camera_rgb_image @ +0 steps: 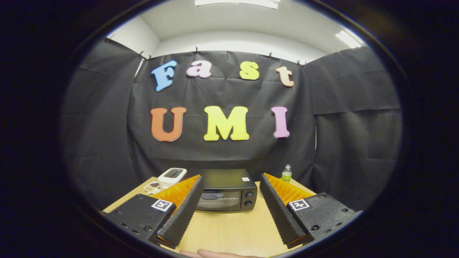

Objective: Open the toaster oven, put the food inside, and close the toaster oven door.

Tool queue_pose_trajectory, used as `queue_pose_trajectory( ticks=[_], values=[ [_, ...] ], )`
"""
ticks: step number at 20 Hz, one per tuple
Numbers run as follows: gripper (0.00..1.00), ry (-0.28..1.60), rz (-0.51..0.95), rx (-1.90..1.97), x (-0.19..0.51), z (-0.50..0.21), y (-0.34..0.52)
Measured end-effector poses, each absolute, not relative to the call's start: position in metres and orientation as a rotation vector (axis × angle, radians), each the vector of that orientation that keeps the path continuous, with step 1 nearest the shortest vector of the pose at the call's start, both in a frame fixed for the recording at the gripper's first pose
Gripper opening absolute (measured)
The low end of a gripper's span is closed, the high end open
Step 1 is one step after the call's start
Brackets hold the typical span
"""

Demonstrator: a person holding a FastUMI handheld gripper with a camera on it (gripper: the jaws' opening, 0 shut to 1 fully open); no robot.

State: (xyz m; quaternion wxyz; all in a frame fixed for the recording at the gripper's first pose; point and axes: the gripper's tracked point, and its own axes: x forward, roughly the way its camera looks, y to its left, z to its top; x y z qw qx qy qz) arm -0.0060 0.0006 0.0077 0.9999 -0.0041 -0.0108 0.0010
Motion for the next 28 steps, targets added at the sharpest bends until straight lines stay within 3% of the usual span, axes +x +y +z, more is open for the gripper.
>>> queue_pose_trajectory(
  ticks=[12,28],
  values=[
    [1.00,-0.048,-0.006,-0.008,0.016,0.011,0.003],
    [1.00,0.090,0.070,0.001,0.162,-0.091,0.048]
  ],
)
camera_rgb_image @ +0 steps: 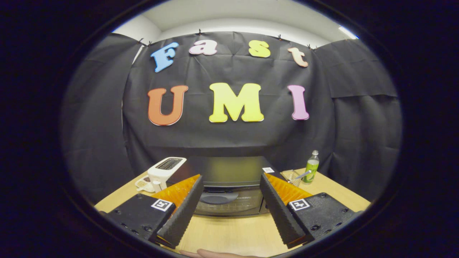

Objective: Open the toaster oven, put the food inside, and close the toaster oven door.

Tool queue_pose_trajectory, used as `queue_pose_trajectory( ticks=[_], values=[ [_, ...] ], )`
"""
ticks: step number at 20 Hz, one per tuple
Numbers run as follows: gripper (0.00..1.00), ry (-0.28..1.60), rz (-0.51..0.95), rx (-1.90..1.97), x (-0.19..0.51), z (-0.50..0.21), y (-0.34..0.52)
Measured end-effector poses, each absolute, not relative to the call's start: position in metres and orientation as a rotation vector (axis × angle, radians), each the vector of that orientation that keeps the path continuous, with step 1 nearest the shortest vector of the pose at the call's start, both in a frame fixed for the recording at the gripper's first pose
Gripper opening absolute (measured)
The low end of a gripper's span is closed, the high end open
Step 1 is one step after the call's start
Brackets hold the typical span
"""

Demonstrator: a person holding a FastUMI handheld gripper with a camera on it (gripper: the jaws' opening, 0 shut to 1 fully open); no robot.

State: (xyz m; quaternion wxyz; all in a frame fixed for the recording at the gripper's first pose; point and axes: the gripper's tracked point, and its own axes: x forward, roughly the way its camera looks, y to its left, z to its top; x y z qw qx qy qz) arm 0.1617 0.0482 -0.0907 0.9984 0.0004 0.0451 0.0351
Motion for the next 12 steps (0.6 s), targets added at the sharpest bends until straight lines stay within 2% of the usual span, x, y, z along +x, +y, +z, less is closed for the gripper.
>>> queue_pose_trajectory(
  ticks=[12],
  values=[
    [1.00,0.210,0.120,-0.033,0.231,-0.150,0.090]
  ],
)
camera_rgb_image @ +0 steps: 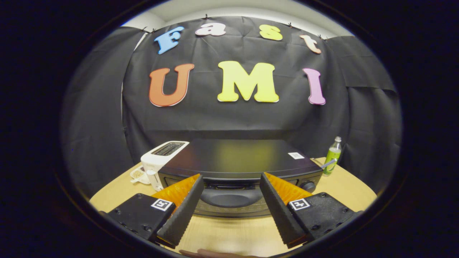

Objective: Open the toaster oven, put the food inside, and close the toaster oven door.

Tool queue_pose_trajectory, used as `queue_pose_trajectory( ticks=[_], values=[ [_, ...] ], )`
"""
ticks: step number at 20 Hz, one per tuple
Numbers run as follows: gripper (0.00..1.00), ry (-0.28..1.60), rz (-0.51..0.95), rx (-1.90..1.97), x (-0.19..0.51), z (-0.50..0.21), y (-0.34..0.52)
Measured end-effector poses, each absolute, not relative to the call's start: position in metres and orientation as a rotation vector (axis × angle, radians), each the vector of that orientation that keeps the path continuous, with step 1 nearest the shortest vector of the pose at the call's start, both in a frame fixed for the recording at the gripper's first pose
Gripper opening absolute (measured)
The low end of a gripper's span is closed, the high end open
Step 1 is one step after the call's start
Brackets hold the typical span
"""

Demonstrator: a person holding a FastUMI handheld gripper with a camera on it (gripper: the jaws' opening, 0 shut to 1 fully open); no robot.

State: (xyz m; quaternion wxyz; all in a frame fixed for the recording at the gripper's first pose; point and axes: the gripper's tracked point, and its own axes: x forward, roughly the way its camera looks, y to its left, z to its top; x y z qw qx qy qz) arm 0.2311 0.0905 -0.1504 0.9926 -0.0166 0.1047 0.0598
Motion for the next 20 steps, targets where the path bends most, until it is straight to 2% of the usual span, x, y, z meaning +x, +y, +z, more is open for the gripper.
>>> queue_pose_trajectory(
  ticks=[6,12,20],
  values=[
    [1.00,0.261,0.104,-0.014,0.240,-0.165,0.081],
    [1.00,0.215,0.075,-0.018,0.238,-0.162,0.083],
    [1.00,0.290,0.096,-0.024,0.199,-0.175,0.080]
  ],
)
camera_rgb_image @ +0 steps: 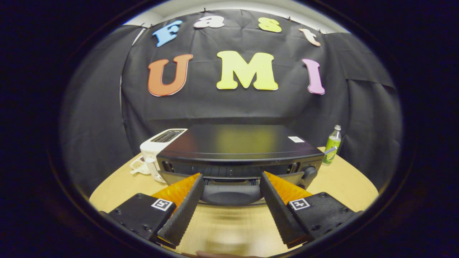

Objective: Open the toaster oven, put the food inside, and close the toaster oven door.

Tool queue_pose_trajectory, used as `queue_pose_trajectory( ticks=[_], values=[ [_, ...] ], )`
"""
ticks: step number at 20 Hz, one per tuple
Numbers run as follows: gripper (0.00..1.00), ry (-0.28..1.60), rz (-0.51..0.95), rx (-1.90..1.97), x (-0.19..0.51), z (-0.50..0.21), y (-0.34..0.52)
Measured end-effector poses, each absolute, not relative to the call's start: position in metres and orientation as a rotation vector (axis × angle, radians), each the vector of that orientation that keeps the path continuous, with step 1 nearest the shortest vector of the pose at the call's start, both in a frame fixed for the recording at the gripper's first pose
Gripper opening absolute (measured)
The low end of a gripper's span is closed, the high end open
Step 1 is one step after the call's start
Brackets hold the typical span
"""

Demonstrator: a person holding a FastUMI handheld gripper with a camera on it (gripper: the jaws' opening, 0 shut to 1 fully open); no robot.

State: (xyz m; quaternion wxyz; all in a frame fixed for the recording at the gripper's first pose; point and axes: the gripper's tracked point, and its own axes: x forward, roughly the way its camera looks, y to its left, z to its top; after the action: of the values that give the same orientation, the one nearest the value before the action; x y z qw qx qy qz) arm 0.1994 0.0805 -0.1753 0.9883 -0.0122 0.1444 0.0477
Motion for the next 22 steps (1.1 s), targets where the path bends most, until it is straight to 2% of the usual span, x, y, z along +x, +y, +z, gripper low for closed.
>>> queue_pose_trajectory(
  ticks=[10,22],
  values=[
    [1.00,0.473,0.142,-0.022,0.147,-0.227,0.075],
    [1.00,0.706,0.105,0.043,0.111,-0.280,0.062]
  ],
)
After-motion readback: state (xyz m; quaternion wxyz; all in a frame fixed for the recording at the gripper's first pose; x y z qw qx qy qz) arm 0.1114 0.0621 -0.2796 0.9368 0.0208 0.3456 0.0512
